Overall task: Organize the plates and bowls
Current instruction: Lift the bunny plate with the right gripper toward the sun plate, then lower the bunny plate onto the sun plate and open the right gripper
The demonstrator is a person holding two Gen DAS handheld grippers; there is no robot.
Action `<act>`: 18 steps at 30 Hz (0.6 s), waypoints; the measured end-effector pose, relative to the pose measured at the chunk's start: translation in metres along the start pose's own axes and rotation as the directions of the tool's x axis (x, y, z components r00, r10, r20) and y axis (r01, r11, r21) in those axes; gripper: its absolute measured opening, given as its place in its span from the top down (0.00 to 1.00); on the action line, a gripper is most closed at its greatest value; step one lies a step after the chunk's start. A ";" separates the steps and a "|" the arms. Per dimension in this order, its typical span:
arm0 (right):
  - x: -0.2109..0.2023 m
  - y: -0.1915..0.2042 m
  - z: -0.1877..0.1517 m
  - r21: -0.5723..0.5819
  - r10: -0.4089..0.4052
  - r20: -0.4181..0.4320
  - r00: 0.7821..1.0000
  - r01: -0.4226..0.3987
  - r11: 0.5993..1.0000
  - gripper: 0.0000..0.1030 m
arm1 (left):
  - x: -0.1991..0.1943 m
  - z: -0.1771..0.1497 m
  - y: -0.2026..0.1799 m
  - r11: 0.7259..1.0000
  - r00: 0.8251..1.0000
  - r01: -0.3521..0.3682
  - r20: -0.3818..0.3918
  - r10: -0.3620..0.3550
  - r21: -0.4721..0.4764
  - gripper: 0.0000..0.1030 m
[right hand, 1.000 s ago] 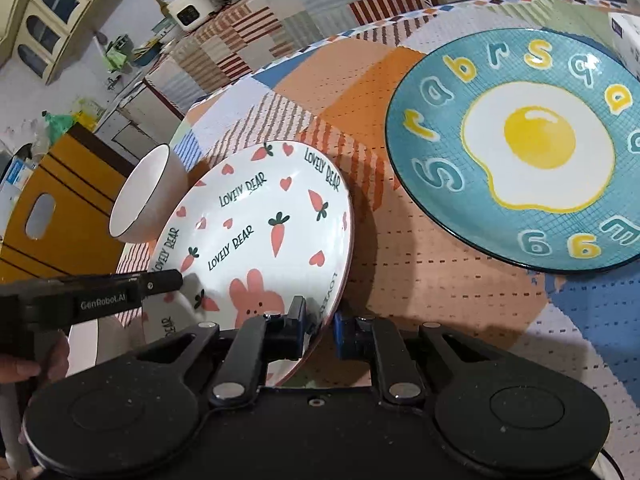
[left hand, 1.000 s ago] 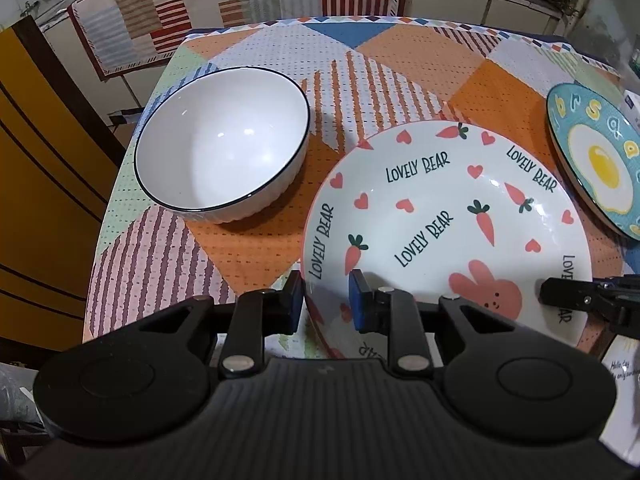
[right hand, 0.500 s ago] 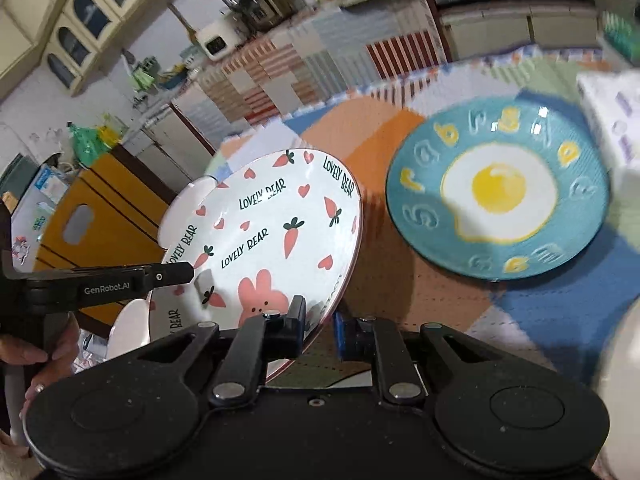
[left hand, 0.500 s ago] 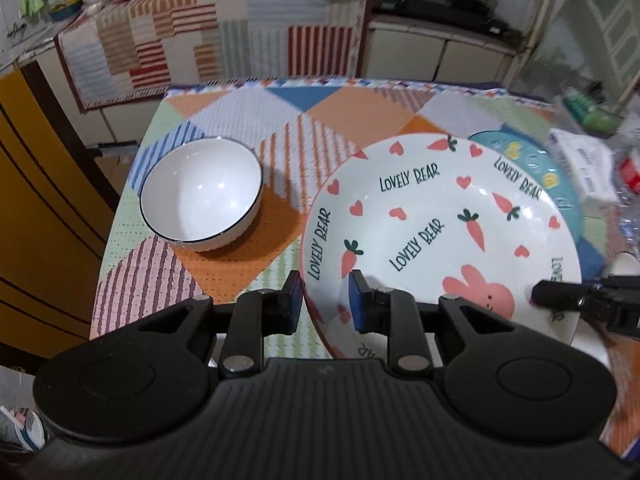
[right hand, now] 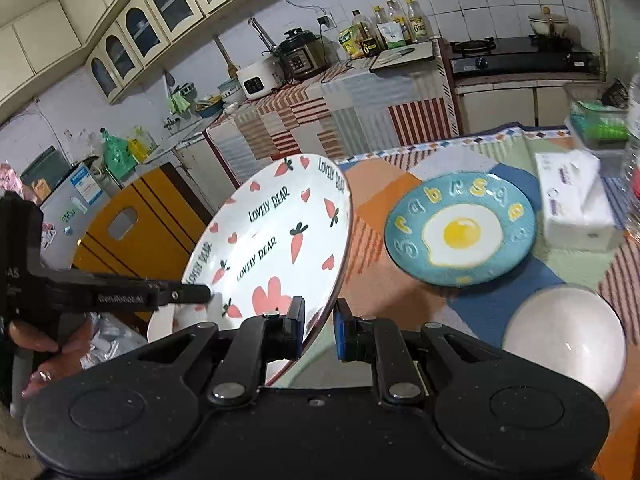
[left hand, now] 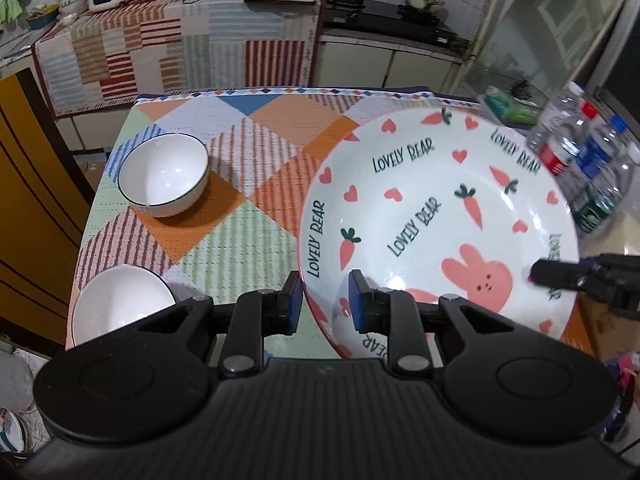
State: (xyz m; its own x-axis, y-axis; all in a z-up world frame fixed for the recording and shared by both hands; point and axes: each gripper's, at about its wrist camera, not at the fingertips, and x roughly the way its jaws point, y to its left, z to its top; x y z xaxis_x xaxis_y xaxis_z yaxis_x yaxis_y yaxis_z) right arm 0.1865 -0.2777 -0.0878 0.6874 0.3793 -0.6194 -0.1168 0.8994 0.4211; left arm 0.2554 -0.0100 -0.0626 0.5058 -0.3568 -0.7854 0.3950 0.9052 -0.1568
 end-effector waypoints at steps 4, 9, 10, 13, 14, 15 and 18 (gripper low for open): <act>-0.011 -0.006 -0.023 0.036 -0.017 -0.045 0.999 0.019 0.999 0.81 | -0.005 -0.013 -0.011 1.000 1.000 0.017 -0.009 -0.017 0.000 0.78; -0.019 -0.016 -0.051 0.092 -0.023 -0.095 0.995 0.031 0.995 0.81 | 0.005 -0.028 -0.022 0.999 0.997 0.041 -0.063 -0.040 0.013 0.78; -0.019 -0.019 -0.055 0.103 -0.026 -0.099 0.995 0.037 0.994 0.81 | 0.009 -0.031 -0.024 0.999 0.996 0.049 -0.076 -0.048 0.013 0.78; -0.020 -0.025 -0.068 0.123 -0.040 -0.117 0.992 0.054 0.991 0.81 | 0.019 -0.040 -0.029 0.998 0.993 0.057 -0.103 -0.054 0.024 0.78; -0.020 -0.027 -0.072 0.127 -0.046 -0.123 0.991 0.062 0.990 0.81 | 0.023 -0.043 -0.030 0.998 0.993 0.058 -0.109 -0.055 0.025 0.78; -0.020 -0.028 -0.075 0.130 -0.052 -0.129 0.990 0.069 0.989 0.81 | 0.026 -0.048 -0.031 0.998 0.992 0.056 -0.111 -0.054 0.022 0.78; -0.019 -0.034 -0.083 0.151 -0.056 -0.146 0.988 0.078 0.985 0.81 | 0.039 -0.062 -0.033 0.998 0.989 0.051 -0.137 -0.047 0.026 0.78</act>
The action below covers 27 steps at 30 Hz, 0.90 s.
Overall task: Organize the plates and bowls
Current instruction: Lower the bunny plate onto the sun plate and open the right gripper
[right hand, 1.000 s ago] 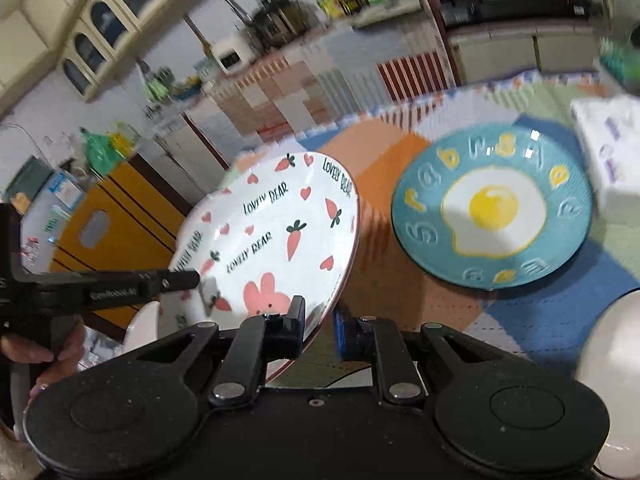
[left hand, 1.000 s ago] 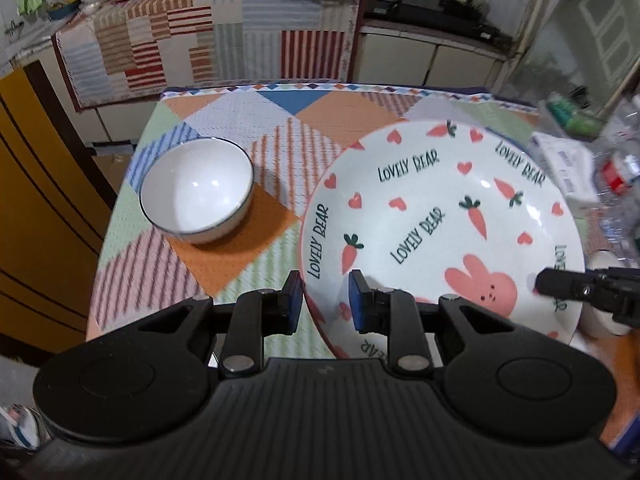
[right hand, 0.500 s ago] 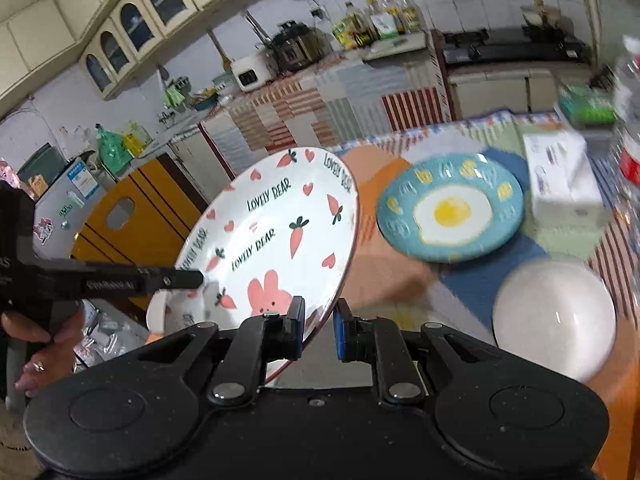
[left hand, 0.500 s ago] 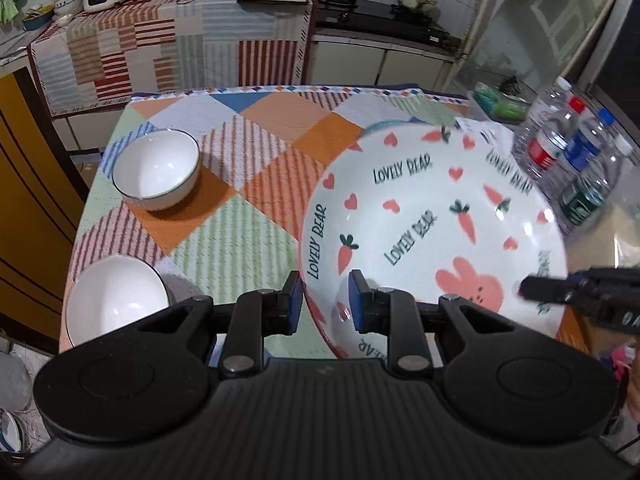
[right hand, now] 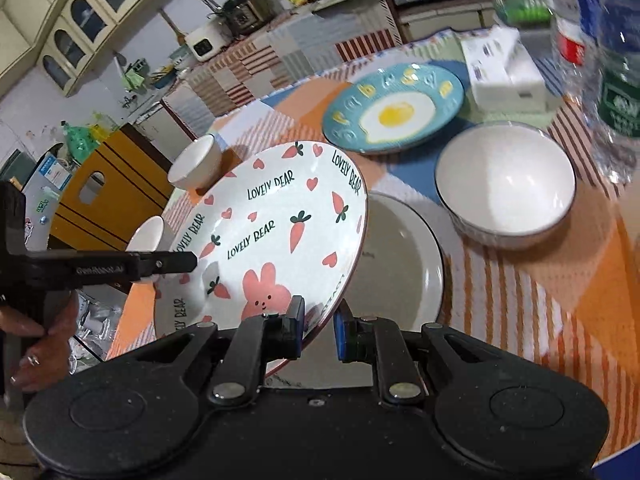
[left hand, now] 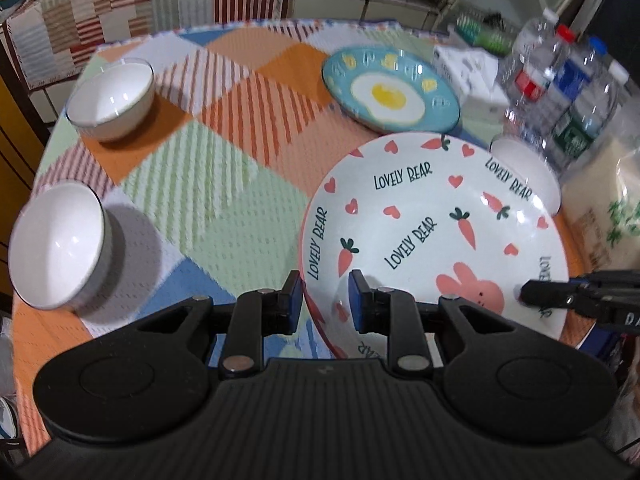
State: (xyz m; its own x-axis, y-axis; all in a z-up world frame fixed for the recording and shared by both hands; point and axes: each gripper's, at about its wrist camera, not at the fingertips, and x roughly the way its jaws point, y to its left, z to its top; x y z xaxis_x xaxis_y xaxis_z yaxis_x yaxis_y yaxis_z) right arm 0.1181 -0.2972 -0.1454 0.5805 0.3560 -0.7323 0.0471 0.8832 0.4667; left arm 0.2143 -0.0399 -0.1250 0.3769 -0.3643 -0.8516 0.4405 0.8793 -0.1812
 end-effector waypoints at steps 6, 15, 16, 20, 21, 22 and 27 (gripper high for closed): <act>0.009 -0.015 -0.013 0.046 -0.034 -0.048 0.998 0.037 0.998 0.81 | 0.018 -0.011 -0.007 1.000 0.999 0.014 -0.050 -0.013 0.021 0.78; 0.015 -0.021 -0.013 0.031 -0.109 -0.075 0.991 0.112 0.993 0.81 | 0.032 -0.014 -0.016 0.999 0.997 0.005 -0.080 -0.001 0.053 0.78; 0.017 -0.019 -0.012 0.021 -0.117 -0.076 0.990 0.119 0.993 0.81 | 0.033 -0.014 -0.016 0.998 0.997 -0.003 -0.081 0.007 0.057 0.78; 0.024 -0.015 -0.006 0.003 -0.142 -0.091 0.986 0.143 0.990 0.81 | 0.038 -0.013 -0.013 0.999 0.995 -0.008 -0.099 0.012 0.043 0.78; 0.025 -0.013 -0.005 -0.009 -0.154 -0.093 0.984 0.154 0.988 0.80 | 0.038 -0.012 -0.013 0.999 0.995 -0.004 -0.102 0.008 0.040 0.78; 0.026 -0.011 -0.003 -0.024 -0.168 -0.090 0.982 0.166 0.986 0.80 | 0.038 -0.011 -0.013 0.999 0.995 0.000 -0.104 0.004 0.039 0.78; 0.033 0.002 0.000 -0.105 -0.263 -0.090 0.960 0.254 0.962 0.77 | 0.042 -0.012 -0.015 0.999 0.991 0.014 -0.132 -0.008 0.040 0.78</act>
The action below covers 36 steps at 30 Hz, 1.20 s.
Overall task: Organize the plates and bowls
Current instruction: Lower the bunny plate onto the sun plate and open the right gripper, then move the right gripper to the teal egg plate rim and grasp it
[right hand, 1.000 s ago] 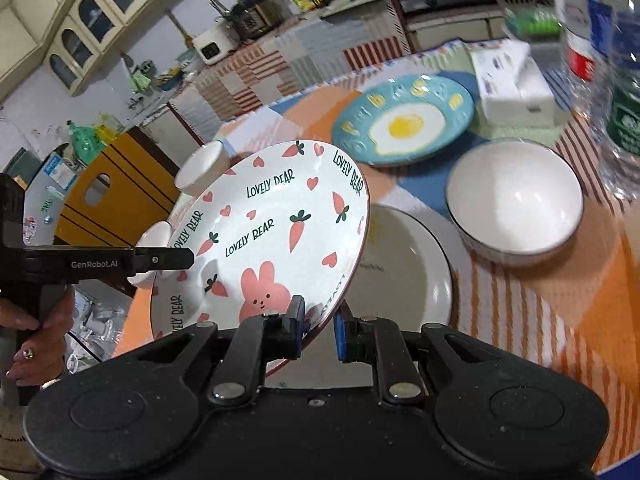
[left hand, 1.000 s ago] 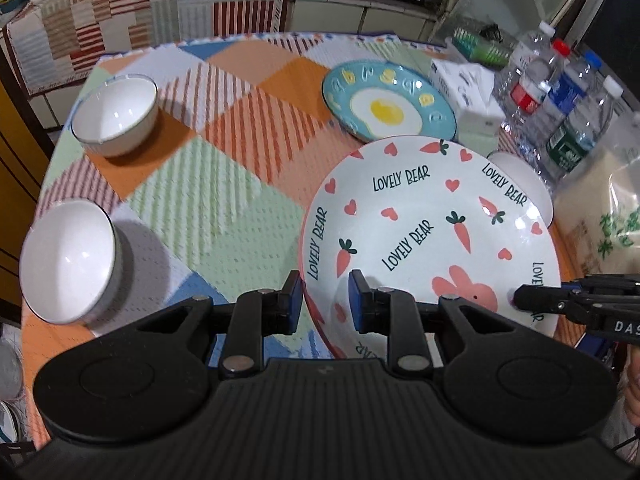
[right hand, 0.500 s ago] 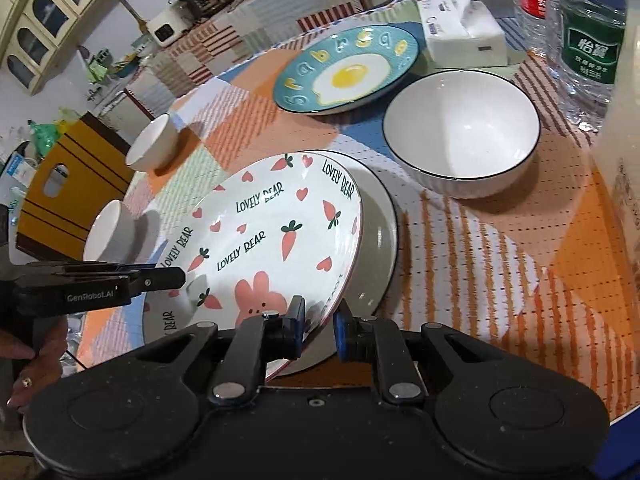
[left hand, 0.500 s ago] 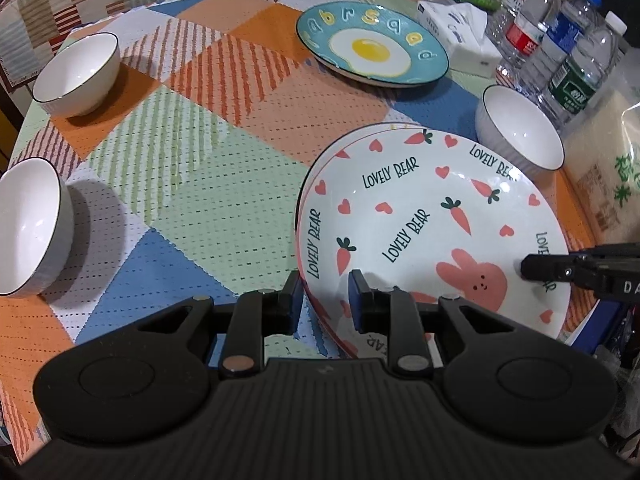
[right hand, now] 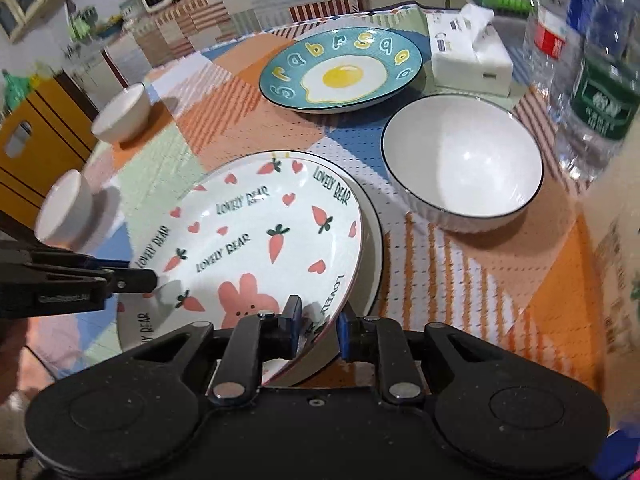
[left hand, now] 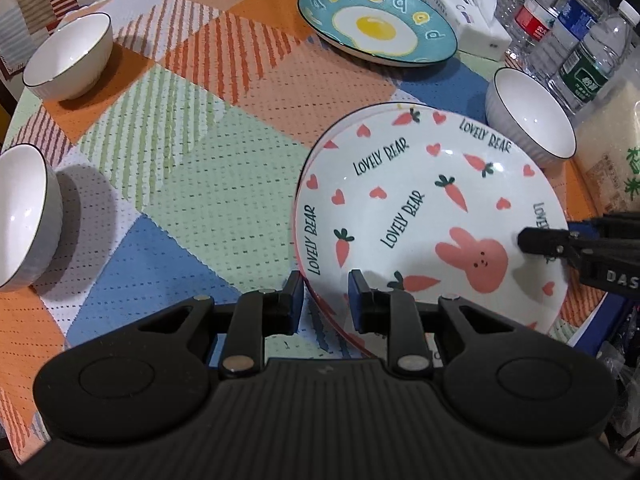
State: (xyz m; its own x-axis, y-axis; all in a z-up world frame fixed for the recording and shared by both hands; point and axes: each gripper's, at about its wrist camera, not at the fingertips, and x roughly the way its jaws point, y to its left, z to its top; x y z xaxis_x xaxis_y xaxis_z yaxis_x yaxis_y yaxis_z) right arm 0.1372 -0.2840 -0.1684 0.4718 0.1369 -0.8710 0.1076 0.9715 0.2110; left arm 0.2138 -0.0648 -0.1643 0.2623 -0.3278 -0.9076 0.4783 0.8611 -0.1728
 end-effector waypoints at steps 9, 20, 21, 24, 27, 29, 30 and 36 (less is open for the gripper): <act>0.007 0.019 0.001 -0.111 -0.165 -0.012 0.986 0.162 0.980 0.69 | 0.001 -0.002 -0.005 1.000 1.000 -0.006 -0.012 0.007 0.015 0.78; 0.010 0.029 0.003 -0.158 -0.244 0.003 0.970 0.241 0.957 0.68 | -0.003 0.005 -0.005 1.000 0.999 -0.014 -0.043 0.013 -0.010 0.78; 0.009 0.028 0.005 -0.148 -0.240 0.006 0.971 0.238 0.960 0.68 | -0.005 0.006 -0.004 1.000 0.999 -0.010 -0.043 0.009 -0.014 0.78; 0.000 0.030 0.009 -0.136 -0.208 0.030 0.978 0.210 0.968 0.68 | -0.020 0.010 -0.005 1.000 0.999 0.020 -0.028 -0.021 -0.022 0.78; -0.013 0.035 0.015 -0.135 -0.176 0.060 0.983 0.183 0.974 0.68 | -0.038 0.016 -0.009 0.999 0.999 0.039 0.000 -0.039 -0.017 0.78; -0.021 0.038 0.020 -0.136 -0.153 0.077 0.985 0.162 0.977 0.68 | -0.050 0.021 -0.012 0.999 0.999 0.044 0.021 -0.044 -0.007 0.78; -0.026 0.039 0.022 -0.133 -0.135 0.085 0.987 0.146 0.980 0.67 | -0.057 0.024 -0.013 0.999 0.998 0.047 0.032 -0.047 -0.002 0.78; -0.057 0.040 0.044 -0.169 -0.063 0.129 0.990 0.084 0.982 0.57 | -0.090 0.046 -0.010 0.999 0.994 0.029 0.103 -0.032 0.027 0.76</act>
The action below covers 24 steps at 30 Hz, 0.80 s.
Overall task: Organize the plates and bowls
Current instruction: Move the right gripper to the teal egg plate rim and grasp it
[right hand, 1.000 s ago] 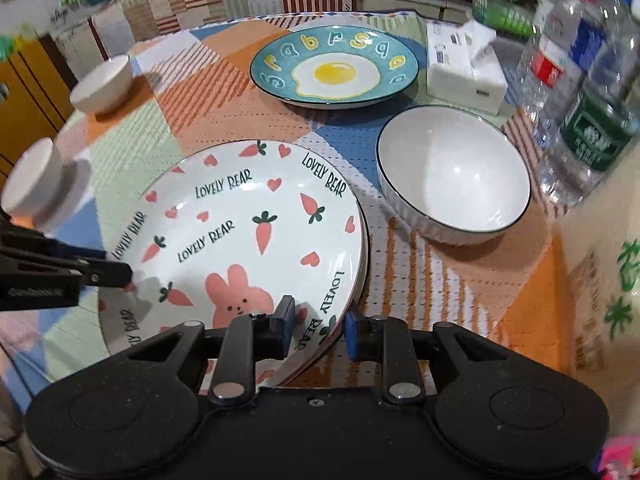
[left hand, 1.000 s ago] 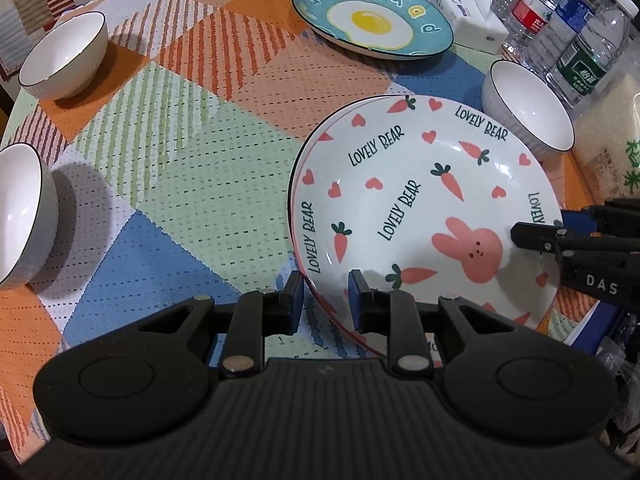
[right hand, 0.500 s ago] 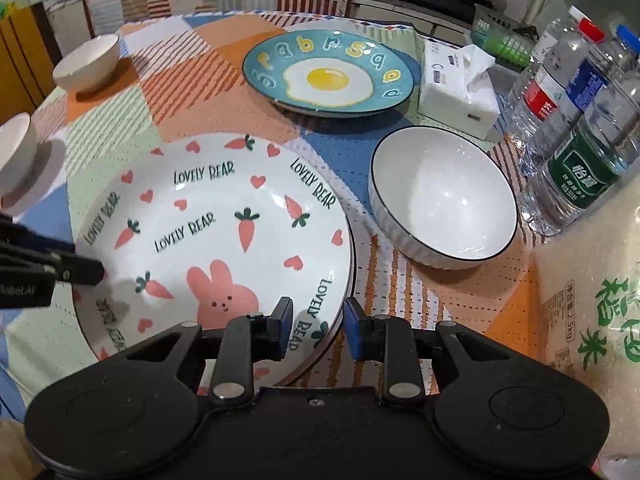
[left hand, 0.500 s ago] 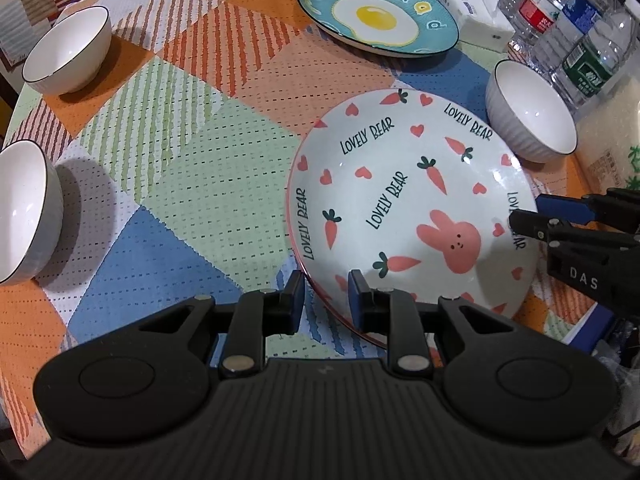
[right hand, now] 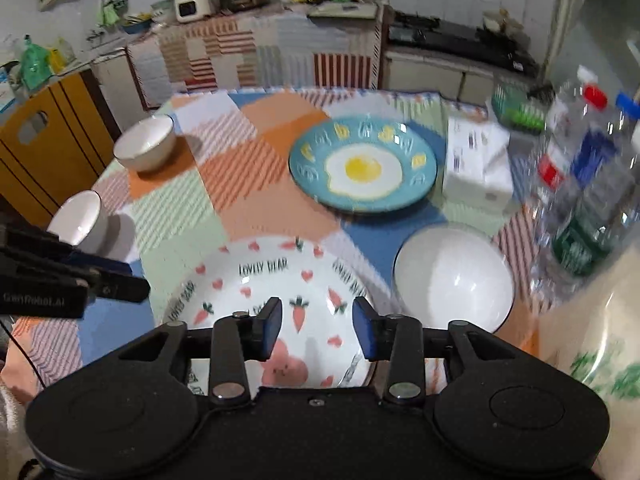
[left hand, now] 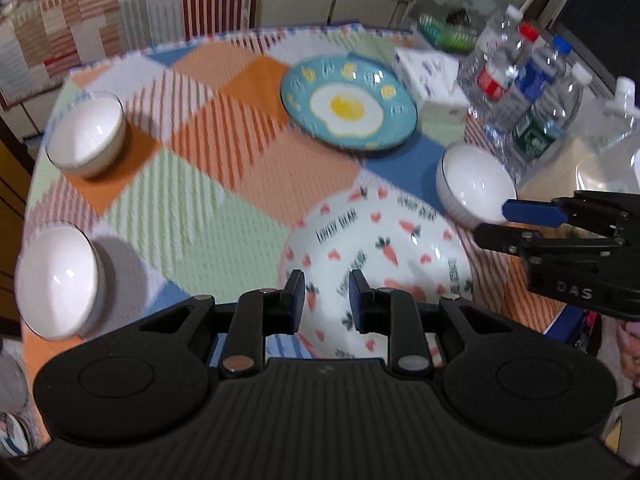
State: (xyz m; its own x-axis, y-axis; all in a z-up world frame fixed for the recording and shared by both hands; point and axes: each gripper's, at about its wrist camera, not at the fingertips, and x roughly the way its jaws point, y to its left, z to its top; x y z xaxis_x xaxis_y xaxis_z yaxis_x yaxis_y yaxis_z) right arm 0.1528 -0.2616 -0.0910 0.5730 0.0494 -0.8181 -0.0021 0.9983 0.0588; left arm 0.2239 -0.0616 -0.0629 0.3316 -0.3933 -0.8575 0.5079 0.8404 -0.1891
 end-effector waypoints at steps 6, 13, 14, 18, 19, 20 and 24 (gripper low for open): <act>-0.019 -0.020 0.025 -0.022 0.040 0.046 0.998 -0.039 0.999 0.41 | -0.019 0.029 0.009 0.999 0.998 -0.042 0.051 0.041 0.028 0.63; -0.013 -0.055 0.068 0.039 0.149 0.112 0.983 -0.154 0.987 0.30 | -0.016 0.075 0.022 0.995 0.992 -0.080 0.103 0.073 0.065 0.42; -0.008 -0.060 0.075 0.050 0.156 0.120 0.980 -0.163 0.985 0.30 | -0.012 0.080 0.023 0.994 0.991 -0.082 0.109 0.074 0.067 0.38; 0.007 -0.080 0.094 0.092 0.176 0.136 0.975 -0.189 0.978 0.30 | 0.010 0.100 0.031 0.994 0.982 -0.094 0.169 0.083 0.057 0.24; 0.010 -0.084 0.097 0.096 0.172 0.129 0.977 -0.185 0.978 0.30 | 0.017 0.104 0.033 0.994 0.978 -0.108 0.182 0.100 0.034 0.21; 0.013 -0.088 0.099 0.094 0.170 0.111 0.979 -0.181 0.979 0.30 | 0.026 0.109 0.035 0.993 0.977 -0.120 0.181 0.116 0.011 0.19; 0.023 -0.105 0.096 0.105 0.145 0.089 0.985 -0.154 0.982 0.30 | 0.061 0.125 0.044 0.995 0.986 -0.096 0.133 0.097 -0.014 0.19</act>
State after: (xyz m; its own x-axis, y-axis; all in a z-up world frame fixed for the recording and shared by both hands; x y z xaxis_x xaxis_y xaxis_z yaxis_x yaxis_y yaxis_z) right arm 0.2445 -0.3686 -0.0607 0.6374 0.1903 -0.7466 -0.0040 0.9698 0.2438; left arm 0.3659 -0.0954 -0.0631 0.4820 -0.3560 -0.8006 0.4627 0.8794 -0.1125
